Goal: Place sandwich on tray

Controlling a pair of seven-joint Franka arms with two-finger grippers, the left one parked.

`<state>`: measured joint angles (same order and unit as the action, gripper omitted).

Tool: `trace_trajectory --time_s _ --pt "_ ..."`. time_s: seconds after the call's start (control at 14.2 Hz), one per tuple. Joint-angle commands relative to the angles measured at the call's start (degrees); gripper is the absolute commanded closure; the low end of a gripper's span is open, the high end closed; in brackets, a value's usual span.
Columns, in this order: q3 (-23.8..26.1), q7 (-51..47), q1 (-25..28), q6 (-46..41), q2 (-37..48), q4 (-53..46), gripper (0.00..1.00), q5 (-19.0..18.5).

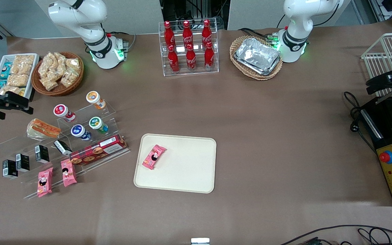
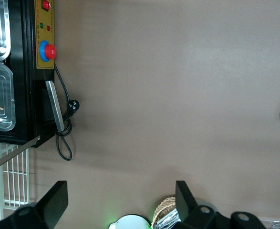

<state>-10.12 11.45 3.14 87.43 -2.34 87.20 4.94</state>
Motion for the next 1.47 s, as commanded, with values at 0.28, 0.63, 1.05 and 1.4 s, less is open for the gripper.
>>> trace_trajectory --time_s 0.28,0.63,1.05,1.4 --pt "-8.5 -30.3 -0.2 -1.3 0.6 0.2 0.0 -0.2" --pt "-14.6 -52.2 -0.1 -0.9 0.0 0.2 0.0 0.2" --pt "-18.3 -65.8 -0.2 1.6 -3.0 0.2 0.0 3.7" --pt "-20.3 -66.0 -2.6 12.9 -3.7 9.0 0.0 6.7"
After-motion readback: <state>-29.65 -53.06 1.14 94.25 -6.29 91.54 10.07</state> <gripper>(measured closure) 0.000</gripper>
